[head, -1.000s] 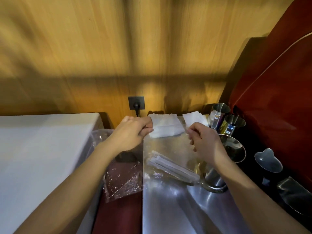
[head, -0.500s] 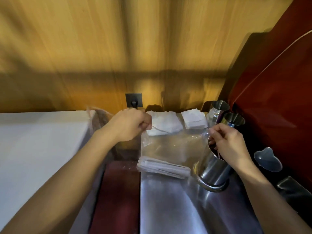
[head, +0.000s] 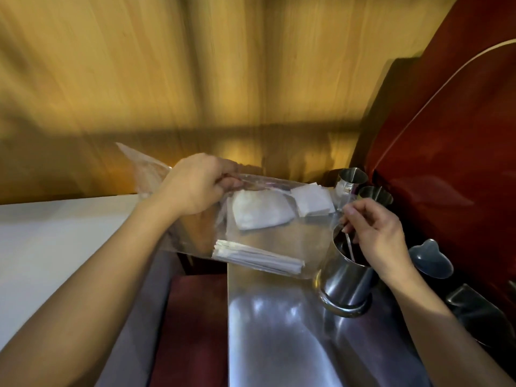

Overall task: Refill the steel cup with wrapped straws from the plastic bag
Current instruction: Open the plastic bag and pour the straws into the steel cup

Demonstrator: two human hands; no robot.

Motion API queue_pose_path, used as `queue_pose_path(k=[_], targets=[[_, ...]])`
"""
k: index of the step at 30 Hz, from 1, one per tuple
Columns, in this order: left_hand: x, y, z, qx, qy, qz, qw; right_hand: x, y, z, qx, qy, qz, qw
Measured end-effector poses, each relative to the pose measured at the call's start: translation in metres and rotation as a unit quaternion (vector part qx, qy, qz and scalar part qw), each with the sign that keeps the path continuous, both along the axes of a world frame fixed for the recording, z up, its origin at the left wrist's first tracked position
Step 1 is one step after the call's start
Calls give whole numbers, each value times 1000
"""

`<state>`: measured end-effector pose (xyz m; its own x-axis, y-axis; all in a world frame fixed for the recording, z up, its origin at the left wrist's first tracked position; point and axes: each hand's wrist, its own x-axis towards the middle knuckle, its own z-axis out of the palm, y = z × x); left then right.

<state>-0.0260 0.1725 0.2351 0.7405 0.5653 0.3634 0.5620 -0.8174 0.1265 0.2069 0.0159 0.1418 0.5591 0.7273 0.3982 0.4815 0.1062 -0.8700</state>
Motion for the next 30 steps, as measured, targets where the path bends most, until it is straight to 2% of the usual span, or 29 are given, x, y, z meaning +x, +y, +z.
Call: queue_pose_path(k=[5,12,19,26,30], targets=[[-4,2,38,0,-39,3,999,-3,7,26,53,27,28,998],[-6,9,79,-16,-78,9,997,-2,6,87,146,-30,61,987],[9,-8,107,2,-106,-55,993,10,-16,132,225,-48,32,973],[48,-31,116,68,-114,-82,988,28,-54,133,246,-61,-42,967],[75,-45,117,62,-129,-114,983,39,-82,135,249,-56,-91,962]])
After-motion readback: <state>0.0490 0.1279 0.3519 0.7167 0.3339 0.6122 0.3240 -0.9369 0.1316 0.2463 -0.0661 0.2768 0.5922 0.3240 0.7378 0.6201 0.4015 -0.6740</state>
